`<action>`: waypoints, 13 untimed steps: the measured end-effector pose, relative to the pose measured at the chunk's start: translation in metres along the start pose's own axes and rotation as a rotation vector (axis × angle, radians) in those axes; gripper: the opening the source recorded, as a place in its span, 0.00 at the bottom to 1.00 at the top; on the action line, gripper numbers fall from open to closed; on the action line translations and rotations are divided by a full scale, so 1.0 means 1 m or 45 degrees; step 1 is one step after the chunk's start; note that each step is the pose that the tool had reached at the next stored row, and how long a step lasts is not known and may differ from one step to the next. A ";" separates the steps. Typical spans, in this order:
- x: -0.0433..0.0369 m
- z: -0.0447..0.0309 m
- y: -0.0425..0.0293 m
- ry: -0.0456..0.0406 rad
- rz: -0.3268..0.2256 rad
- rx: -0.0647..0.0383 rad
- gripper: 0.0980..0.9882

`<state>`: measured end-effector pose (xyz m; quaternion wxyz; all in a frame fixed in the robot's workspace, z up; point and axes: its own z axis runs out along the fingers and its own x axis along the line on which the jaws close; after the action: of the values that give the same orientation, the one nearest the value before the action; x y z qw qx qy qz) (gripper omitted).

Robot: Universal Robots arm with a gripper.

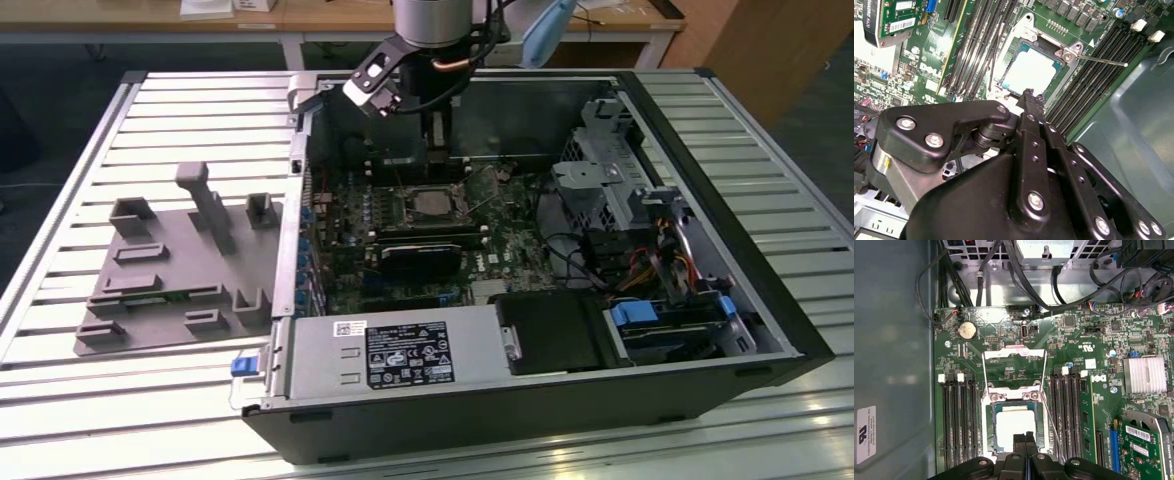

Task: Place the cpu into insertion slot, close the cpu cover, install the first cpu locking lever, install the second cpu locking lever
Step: 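Close the cpu cover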

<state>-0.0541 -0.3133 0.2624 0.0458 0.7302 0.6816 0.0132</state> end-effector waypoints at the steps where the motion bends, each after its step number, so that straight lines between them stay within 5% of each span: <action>1: 0.0000 0.0000 0.0000 0.000 0.000 0.000 0.00; 6: 0.0002 0.0002 0.0033 0.000 0.000 0.000 0.00; 13: 0.0017 0.0020 0.0249 0.000 0.000 0.001 0.00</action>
<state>-0.0290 -0.3133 0.2624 0.0456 0.7302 0.6816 0.0129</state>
